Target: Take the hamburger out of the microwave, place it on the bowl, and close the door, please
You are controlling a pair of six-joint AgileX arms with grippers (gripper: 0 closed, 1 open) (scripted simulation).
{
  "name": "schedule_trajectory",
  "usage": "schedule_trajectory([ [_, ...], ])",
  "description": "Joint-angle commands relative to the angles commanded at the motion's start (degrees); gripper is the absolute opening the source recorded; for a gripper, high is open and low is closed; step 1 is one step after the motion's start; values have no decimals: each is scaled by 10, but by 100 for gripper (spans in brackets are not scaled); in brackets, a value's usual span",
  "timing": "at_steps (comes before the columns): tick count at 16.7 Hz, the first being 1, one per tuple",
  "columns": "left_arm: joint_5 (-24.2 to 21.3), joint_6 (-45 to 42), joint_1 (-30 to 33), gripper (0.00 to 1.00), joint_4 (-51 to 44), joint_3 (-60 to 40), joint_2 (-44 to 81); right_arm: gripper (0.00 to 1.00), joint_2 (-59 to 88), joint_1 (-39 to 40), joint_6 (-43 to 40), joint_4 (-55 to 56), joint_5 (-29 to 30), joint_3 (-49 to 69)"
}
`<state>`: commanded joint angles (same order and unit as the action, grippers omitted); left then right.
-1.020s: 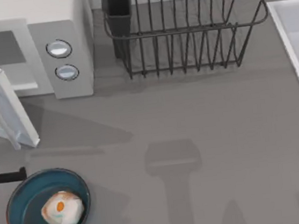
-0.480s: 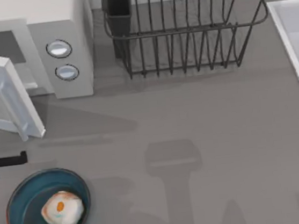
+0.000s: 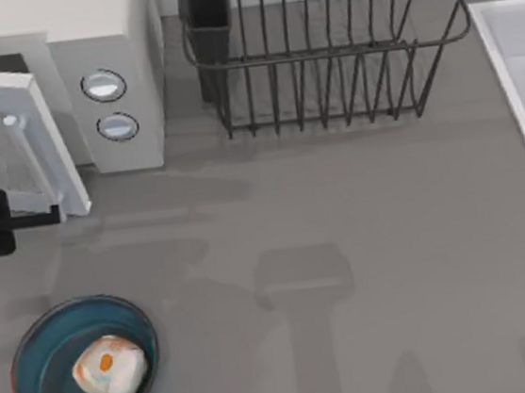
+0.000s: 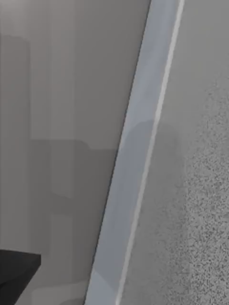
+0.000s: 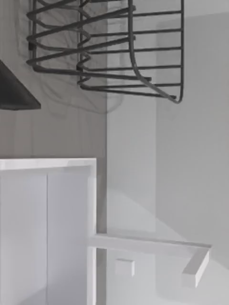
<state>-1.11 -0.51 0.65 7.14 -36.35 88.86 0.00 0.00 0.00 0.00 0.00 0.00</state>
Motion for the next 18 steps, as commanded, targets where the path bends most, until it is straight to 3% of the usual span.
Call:
schedule_trajectory([
  [7,0,0,-2,0,1,-12,12,100,0,0,0,0,0,0],
  [14,1,1,2,0,-12,-192,178,100,0,0,0,0,0,0],
  [18,1,1,3,0,-16,-231,214,100,0,0,0,0,0,0],
])
